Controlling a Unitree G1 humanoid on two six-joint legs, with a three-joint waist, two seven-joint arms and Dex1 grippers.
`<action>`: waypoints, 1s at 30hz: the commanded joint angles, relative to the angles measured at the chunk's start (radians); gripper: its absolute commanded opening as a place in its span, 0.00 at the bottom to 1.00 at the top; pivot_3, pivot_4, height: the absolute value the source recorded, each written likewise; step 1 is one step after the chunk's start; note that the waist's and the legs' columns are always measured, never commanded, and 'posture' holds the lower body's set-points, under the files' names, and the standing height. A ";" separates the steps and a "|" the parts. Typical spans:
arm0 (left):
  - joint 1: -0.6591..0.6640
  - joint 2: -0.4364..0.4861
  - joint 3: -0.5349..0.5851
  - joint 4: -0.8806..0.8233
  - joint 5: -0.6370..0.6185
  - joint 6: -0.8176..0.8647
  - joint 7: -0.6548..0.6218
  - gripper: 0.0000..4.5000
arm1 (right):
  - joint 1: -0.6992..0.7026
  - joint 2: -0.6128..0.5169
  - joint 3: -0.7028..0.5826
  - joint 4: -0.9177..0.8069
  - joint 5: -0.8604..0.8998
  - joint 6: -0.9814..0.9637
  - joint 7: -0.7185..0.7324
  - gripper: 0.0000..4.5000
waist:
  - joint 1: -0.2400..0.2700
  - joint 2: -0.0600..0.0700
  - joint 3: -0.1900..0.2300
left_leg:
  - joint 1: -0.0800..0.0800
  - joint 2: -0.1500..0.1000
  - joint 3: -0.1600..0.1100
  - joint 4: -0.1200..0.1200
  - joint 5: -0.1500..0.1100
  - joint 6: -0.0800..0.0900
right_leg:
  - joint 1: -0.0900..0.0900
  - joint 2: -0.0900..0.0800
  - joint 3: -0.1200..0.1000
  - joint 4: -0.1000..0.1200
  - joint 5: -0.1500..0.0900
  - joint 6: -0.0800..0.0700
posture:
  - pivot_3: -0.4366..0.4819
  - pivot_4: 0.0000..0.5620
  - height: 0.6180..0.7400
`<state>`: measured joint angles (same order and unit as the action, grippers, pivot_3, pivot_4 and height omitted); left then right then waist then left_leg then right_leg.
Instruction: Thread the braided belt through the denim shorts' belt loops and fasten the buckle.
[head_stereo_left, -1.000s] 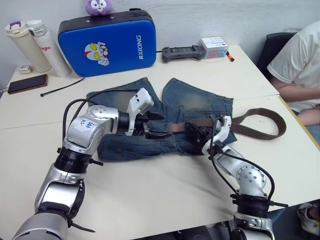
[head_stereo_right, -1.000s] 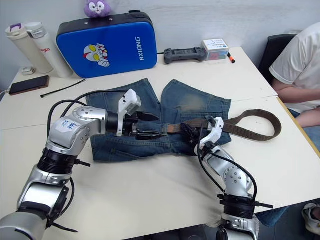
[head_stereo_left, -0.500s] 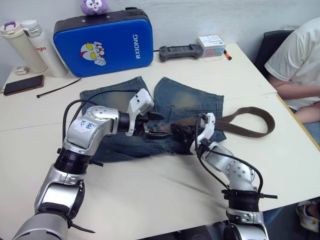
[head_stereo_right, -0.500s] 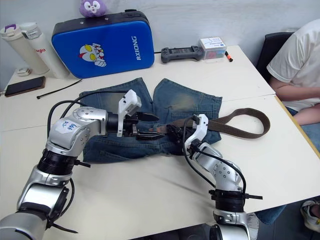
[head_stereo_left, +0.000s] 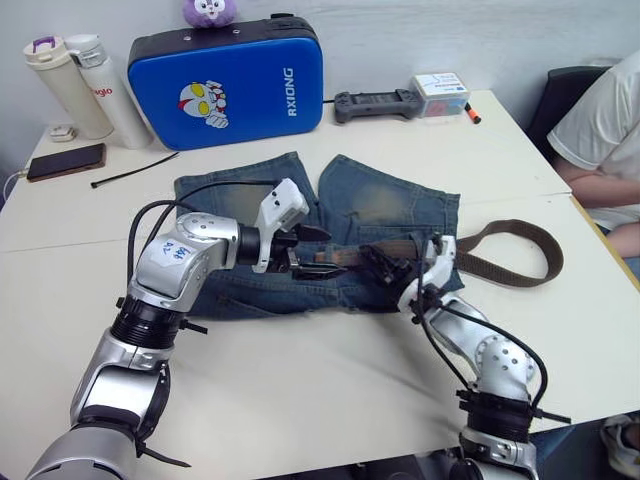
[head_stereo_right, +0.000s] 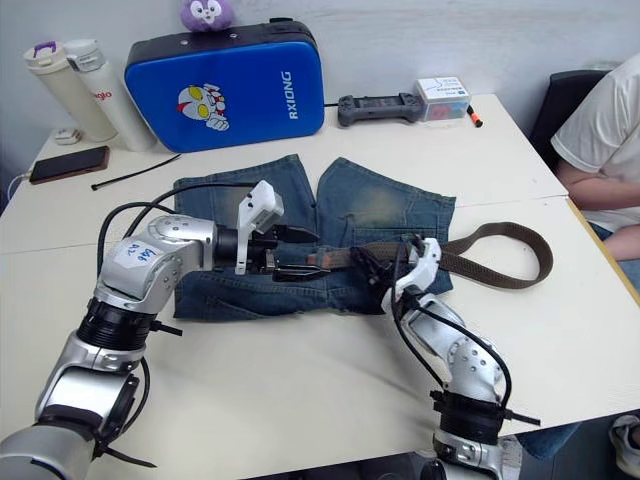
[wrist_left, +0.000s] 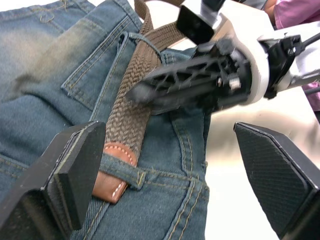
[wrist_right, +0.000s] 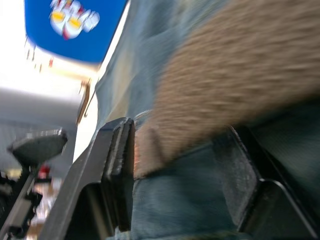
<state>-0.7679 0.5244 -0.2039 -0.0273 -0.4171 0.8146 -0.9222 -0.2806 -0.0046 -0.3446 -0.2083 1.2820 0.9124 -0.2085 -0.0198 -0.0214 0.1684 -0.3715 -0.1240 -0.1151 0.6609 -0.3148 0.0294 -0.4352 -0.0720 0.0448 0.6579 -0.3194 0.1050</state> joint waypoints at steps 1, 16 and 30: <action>-0.017 -0.002 -0.001 -0.015 0.009 -0.028 -0.017 1.00 | 0.020 0.008 -0.038 -0.082 0.123 -0.042 -0.073 0.58 | -0.003 0.000 0.000 | 0.000 0.000 0.000 0.000 0.000 0.000 | 0.000 0.000 0.000 0.000 0.000 0.000 | 0.48 0.27 1.00; -0.045 0.011 0.005 0.012 0.033 -0.047 -0.050 1.00 | 0.027 -0.010 0.008 -0.047 0.258 -0.175 -0.161 0.01 | -0.009 0.001 0.001 | 0.000 0.000 0.001 -0.001 0.000 0.000 | -0.002 0.000 0.001 0.000 0.000 0.000 | 0.48 0.27 1.00; -0.014 0.064 0.042 -0.041 0.021 -0.009 -0.026 1.00 | -0.100 -0.028 0.219 0.101 0.133 -0.051 -0.104 0.01 | -0.011 0.002 0.001 | -0.001 0.000 0.001 -0.002 0.000 0.000 | -0.004 0.000 0.001 0.001 0.000 0.000 | 0.48 0.27 1.00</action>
<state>-0.7827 0.5745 -0.1932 -0.0298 -0.3881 0.8023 -0.9520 -0.3616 -0.0336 -0.1437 -0.1003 1.4224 0.8420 -0.3309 -0.0309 -0.0193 0.1696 -0.3722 -0.1238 -0.1141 0.6593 -0.3147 0.0294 -0.4389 -0.0715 0.0458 0.6588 -0.3194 0.1050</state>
